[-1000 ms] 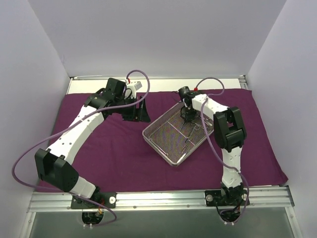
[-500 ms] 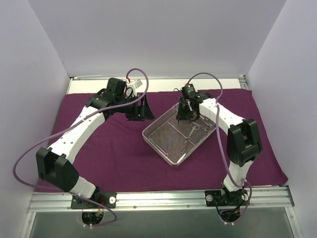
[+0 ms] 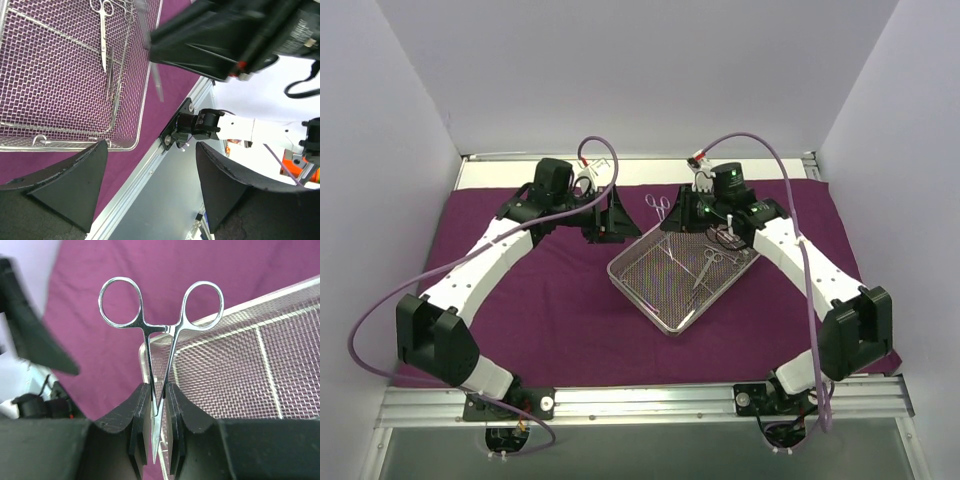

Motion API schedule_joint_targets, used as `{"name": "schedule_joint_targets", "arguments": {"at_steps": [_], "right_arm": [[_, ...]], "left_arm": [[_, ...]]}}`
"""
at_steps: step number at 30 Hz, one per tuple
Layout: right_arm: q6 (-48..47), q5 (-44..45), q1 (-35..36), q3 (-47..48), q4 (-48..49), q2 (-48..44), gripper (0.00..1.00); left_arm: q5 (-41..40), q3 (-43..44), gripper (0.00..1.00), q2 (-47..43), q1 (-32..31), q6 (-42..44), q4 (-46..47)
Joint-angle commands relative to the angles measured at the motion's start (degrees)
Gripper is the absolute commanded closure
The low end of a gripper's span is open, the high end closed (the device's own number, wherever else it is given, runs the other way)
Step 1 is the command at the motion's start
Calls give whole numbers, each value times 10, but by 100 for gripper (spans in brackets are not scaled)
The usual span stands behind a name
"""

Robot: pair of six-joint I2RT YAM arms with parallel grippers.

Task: Open and lay out the surgical kit
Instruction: Place the medical item in the surgical kit.

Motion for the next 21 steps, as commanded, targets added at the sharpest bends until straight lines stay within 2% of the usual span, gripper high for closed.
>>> {"name": "schedule_joint_targets", "arguments": {"at_steps": [1, 11, 21], "right_arm": [[-22, -54, -1, 13, 13, -26, 100], [-154, -26, 33, 58, -99, -33, 100], [-177, 17, 89, 54, -114, -40, 100]], "left_arm": [[6, -6, 21, -44, 14, -16, 39], [-13, 46, 21, -33, 51, -28, -39], [0, 57, 24, 0, 51, -45, -56]]}}
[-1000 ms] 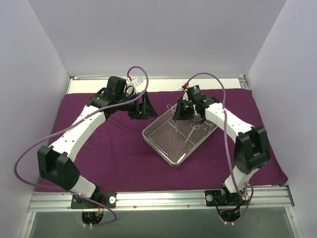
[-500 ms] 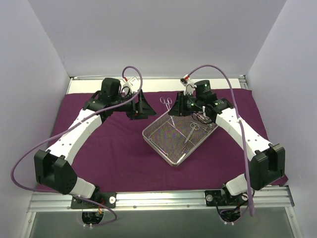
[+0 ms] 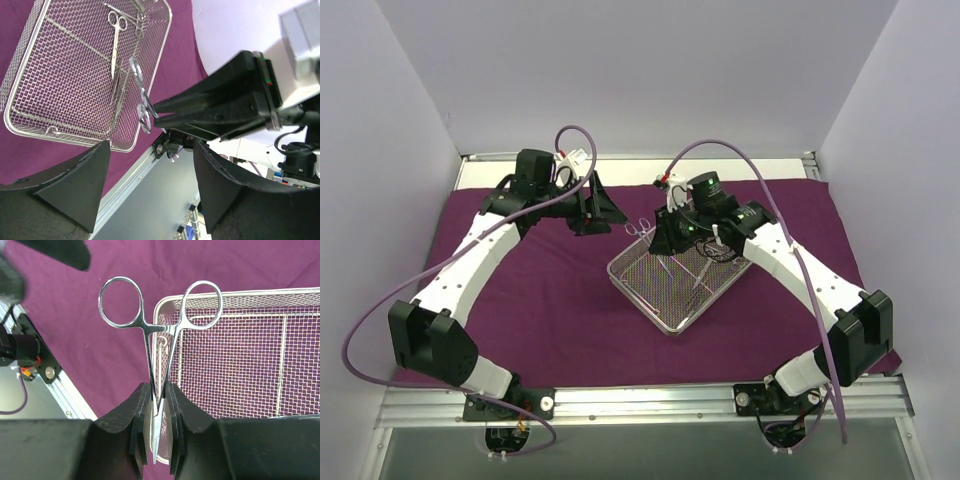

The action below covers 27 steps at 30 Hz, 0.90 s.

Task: Open and lay out the surgical kit
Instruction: Place the medical item in the surgical kit.

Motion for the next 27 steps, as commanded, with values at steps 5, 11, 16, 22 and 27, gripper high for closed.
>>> {"name": "schedule_joint_targets", "arguments": {"at_steps": [5, 11, 16, 22, 27], "right_arm": [[-17, 13, 8, 15, -8, -30, 100], [-17, 8, 19, 8, -5, -33, 100], [-18, 8, 22, 8, -5, -34, 100], [-16, 7, 26, 8, -2, -35, 100], [-17, 8, 29, 8, -3, -35, 100]], "left_arm": [[10, 22, 28, 23, -4, -9, -22], [11, 12, 31, 38, -7, -23, -17], [14, 17, 33, 55, -14, -38, -3], [22, 20, 38, 70, -26, -46, 2], [34, 16, 49, 77, -28, -61, 21]]}}
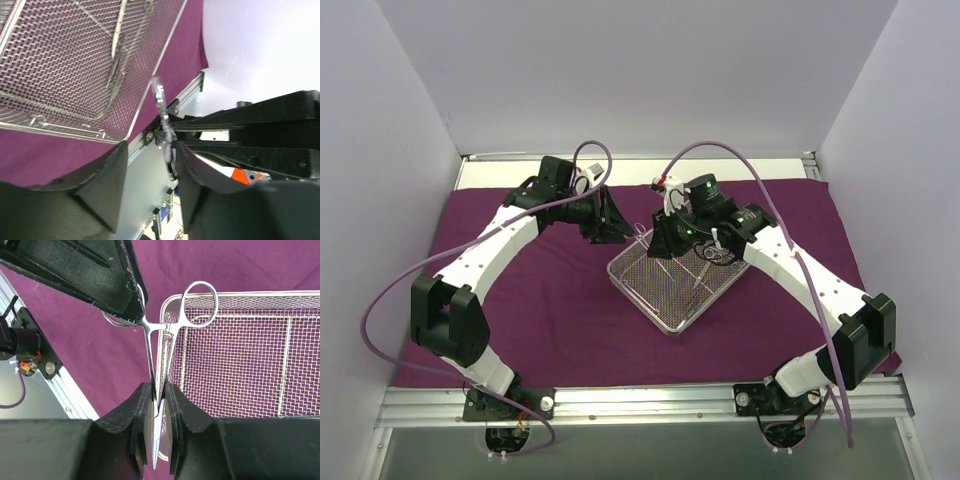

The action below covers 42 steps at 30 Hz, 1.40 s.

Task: Open and lay out the surgical kit
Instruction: Place the medical item in the surgical kit.

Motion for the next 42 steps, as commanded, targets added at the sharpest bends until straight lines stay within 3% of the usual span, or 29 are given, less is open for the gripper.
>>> {"name": "schedule_joint_targets", "arguments": {"at_steps": [1, 3, 4, 6, 7, 9, 11, 14, 16, 21, 32, 42], "right_arm": [[-8, -2, 6, 7, 3, -23, 100], [-9, -1, 7, 8, 4, -22, 100], [-9, 0, 8, 7, 4, -22, 100], [-9, 4, 8, 8, 4, -21, 100], [-8, 6, 9, 11, 3, -17, 100], [-4, 23, 10, 16, 2, -13, 100], [6, 49, 7, 36, -7, -1, 83], [25, 107, 4, 55, -22, 12, 47], [38, 127, 2, 70, -27, 19, 39], [57, 148, -4, 88, -34, 35, 37], [92, 144, -8, 79, -53, 66, 37], [102, 103, -8, 60, -63, 91, 37]], "left_arm": [[27, 15, 51, 6, -3, -17, 46], [36, 15, 59, 8, -2, -25, 59], [40, 14, 71, 10, -3, -27, 62], [49, 13, 85, 14, -3, -31, 71], [50, 11, 98, 14, -3, -31, 73], [47, 7, 98, 9, -1, -23, 71], [30, -4, 98, 0, 7, -11, 52], [-18, -43, 98, -43, 39, 11, 34], [-51, -69, 98, -89, 77, 19, 32], [-42, -179, 98, -188, 182, 10, 85], [-213, -190, 98, -200, 307, 74, 6], [-167, -308, 98, -167, 427, 9, 212]]}}
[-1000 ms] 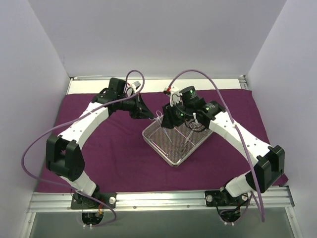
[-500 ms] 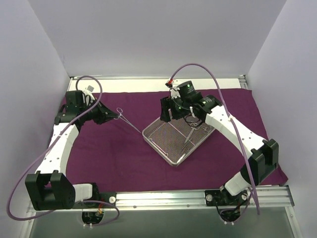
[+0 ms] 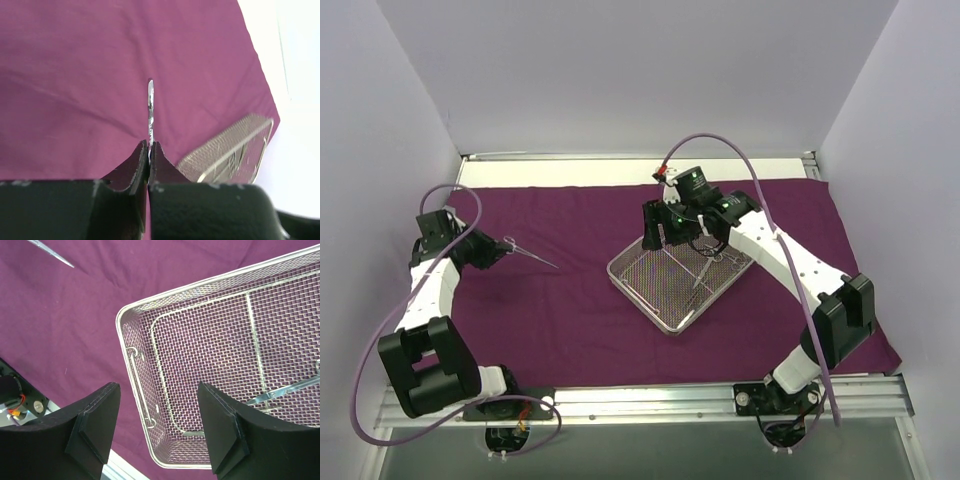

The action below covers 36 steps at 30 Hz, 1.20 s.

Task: Open and lay out the surgical kit
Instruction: Place the medical item in the surgical kit.

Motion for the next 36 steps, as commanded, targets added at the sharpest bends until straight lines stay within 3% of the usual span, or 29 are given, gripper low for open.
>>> {"name": "schedule_joint_targets", "arguments": {"at_steps": [1, 10, 16, 24, 27, 36], "right_arm": [[7, -27, -4, -8, -11, 20, 37], [-8, -40, -5, -13, -18, 37, 37], [-17, -45, -16, -17, -18, 40, 37], [-20, -52, -28, -18, -18, 45, 38], [-21, -55, -32, -18, -17, 45, 38], [-19, -57, -39, -21, -11, 47, 38]], "left_arm": [[13, -33, 98, 2, 30, -33, 117], [19, -83, 98, 73, 38, -101, 296], [26, -58, 98, 144, 44, -120, 341], [57, -8, 97, 229, 64, -98, 333], [54, 8, 91, 248, 64, -79, 309], [41, 41, 86, 304, 68, -27, 216]]}}
